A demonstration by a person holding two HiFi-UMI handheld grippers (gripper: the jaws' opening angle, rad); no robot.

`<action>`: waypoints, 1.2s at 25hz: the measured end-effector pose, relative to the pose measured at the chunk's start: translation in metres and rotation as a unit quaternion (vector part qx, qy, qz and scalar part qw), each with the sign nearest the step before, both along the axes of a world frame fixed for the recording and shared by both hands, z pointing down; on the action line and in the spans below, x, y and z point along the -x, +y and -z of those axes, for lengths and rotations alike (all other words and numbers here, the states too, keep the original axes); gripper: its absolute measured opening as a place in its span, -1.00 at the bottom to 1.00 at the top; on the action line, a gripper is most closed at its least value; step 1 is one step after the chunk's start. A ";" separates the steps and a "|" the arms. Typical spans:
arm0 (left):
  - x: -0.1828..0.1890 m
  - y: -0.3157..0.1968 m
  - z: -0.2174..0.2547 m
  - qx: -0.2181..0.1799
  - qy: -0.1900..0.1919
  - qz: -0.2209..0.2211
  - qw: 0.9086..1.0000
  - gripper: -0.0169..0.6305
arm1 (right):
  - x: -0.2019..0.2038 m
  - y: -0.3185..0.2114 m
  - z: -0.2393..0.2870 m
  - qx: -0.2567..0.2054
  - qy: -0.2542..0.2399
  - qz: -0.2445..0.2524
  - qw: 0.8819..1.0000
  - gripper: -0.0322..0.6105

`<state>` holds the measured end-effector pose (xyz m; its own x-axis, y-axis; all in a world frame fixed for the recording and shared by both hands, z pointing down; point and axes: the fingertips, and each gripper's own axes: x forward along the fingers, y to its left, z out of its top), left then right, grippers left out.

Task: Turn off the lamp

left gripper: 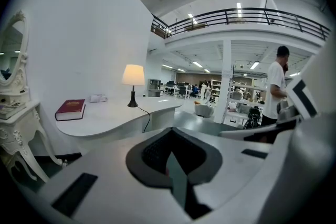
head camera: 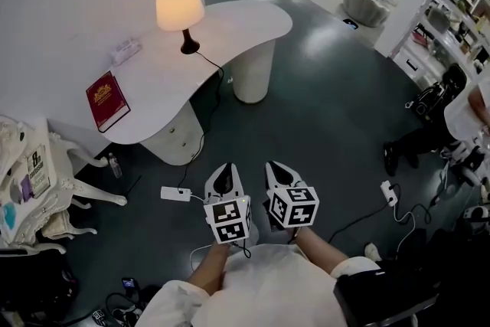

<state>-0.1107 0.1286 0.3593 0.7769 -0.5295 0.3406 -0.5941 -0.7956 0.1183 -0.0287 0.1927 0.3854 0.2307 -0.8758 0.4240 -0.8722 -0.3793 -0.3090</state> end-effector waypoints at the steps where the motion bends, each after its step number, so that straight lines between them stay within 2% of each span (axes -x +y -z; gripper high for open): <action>1: -0.003 -0.004 0.001 0.001 0.002 0.000 1.000 -0.95 | -0.004 -0.004 0.001 0.000 0.000 0.001 1.000 -0.90; 15: -0.039 -0.092 0.006 0.003 0.019 0.038 0.999 -0.95 | -0.053 -0.090 0.017 0.001 0.023 0.027 0.999 -0.90; 30: -0.033 -0.153 -0.008 0.007 -0.001 0.066 0.998 -0.95 | -0.077 -0.159 0.012 -0.001 0.010 0.028 1.000 -0.90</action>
<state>-0.0775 -0.0242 0.3670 0.6996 -0.6227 0.3506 -0.6943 -0.7083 0.1276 0.0483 0.0337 0.3737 0.1893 -0.8888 0.4174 -0.8984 -0.3283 -0.2918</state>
